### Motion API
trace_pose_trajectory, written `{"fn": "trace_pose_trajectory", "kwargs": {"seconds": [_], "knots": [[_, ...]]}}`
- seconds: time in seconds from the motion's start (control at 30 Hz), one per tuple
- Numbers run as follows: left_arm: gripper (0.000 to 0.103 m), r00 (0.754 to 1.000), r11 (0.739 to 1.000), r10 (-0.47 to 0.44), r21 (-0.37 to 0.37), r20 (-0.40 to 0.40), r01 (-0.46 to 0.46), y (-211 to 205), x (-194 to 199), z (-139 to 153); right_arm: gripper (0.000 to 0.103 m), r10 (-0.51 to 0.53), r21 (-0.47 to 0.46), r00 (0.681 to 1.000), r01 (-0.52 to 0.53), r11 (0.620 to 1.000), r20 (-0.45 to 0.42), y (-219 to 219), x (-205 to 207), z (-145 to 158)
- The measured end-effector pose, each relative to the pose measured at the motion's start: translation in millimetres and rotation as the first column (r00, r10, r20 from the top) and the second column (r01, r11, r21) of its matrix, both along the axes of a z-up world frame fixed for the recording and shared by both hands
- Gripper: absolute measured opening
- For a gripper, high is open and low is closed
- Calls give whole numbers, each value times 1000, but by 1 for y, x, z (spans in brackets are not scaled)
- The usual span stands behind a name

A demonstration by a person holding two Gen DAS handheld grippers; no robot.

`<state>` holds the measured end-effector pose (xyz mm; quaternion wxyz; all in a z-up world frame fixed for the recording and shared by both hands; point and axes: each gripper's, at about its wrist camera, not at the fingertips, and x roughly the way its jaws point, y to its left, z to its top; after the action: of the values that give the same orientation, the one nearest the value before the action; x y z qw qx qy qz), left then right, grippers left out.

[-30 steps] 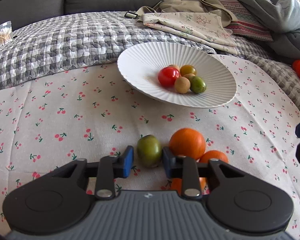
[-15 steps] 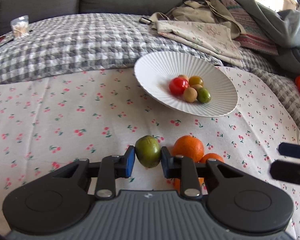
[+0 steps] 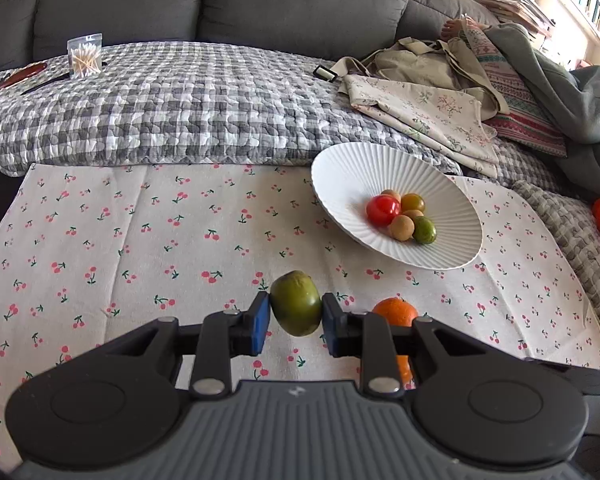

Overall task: Organize fruits
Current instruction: 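Grasp an orange tangerine with right tool while left tool holds the lime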

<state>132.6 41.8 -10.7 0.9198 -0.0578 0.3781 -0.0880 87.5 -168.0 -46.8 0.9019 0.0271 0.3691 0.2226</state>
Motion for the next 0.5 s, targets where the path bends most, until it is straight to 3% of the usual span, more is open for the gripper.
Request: {"fn": "trace_pose_trajectory", "kwargs": {"seconds": [0.4,0.5], "knots": [[26,1000,1000,2,-7,4,-2,2,-1,1,56,-3,-134,994,17,991,106,33,10,-21],[26,1000,1000,0,-6,5,0,1,-1,1,42,-1,-172,992,22,985,123,38,11,-26]]}}
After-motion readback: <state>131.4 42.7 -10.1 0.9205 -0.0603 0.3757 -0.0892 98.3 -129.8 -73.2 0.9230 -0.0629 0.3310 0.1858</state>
